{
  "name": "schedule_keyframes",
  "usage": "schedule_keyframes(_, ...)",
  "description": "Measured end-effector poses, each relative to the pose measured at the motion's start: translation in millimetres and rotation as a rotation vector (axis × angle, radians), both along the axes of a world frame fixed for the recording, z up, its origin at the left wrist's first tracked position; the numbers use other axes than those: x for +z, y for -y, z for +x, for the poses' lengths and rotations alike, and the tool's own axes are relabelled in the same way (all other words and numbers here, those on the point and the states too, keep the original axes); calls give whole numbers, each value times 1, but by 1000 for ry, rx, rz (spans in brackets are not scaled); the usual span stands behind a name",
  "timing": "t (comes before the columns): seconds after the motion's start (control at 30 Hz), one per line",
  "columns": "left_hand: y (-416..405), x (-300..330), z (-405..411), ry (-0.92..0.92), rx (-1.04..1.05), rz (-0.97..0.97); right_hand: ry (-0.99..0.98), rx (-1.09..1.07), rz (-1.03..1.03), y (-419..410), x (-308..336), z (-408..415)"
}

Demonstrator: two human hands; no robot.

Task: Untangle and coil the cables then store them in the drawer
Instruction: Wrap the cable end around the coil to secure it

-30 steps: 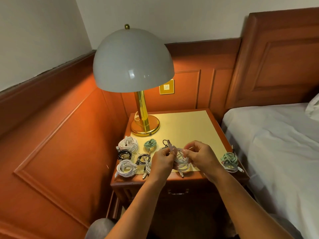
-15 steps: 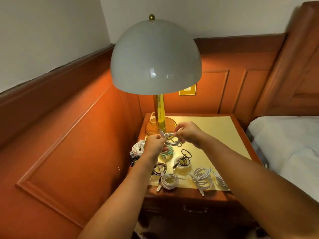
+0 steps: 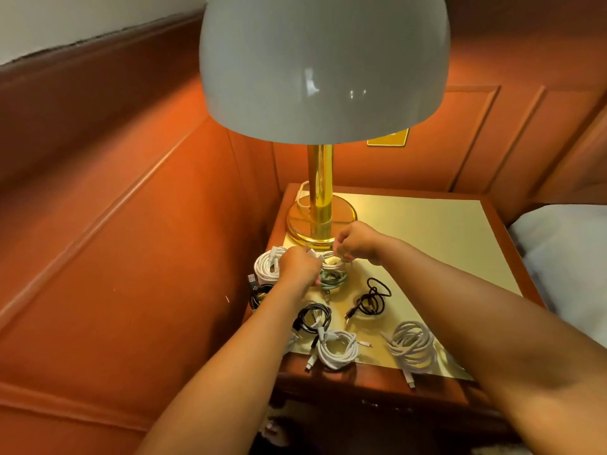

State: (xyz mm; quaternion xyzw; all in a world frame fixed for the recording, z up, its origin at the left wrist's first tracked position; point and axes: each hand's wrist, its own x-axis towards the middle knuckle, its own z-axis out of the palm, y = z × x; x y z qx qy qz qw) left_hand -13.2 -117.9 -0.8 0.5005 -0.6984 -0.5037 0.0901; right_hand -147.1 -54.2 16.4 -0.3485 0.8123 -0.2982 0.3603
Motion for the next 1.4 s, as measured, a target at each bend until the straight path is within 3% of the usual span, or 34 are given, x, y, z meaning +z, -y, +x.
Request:
schedule_keyframes(0.2,-6,-2,-1,137,-103,-31,-16,27,42,-5,-10,2)
schedule_keyframes(0.43,-9,-5,-2,166,-128,-83,-20,8,30,-11,-7,6)
schedule_keyframes(0.8,-12,-1,8,123,-109,35,-126,-83,-23,-39,14,7)
schedule_keyframes(0.93,-23,3,15,101,-158,-130,-138,-129,-54,-57,21,8)
schedule_keyframes(1.03,-40,16,24,-17,-179,-231,-155,-199,-114,-74,31,14)
schedule_keyframes(1.27,-88,22,37,-73,-266,-318,-144,-107,7,-116,18,39)
schedule_keyframes(1.4,-108,22,41,-99,-237,-284,-260,-202,-83,-121,9,47)
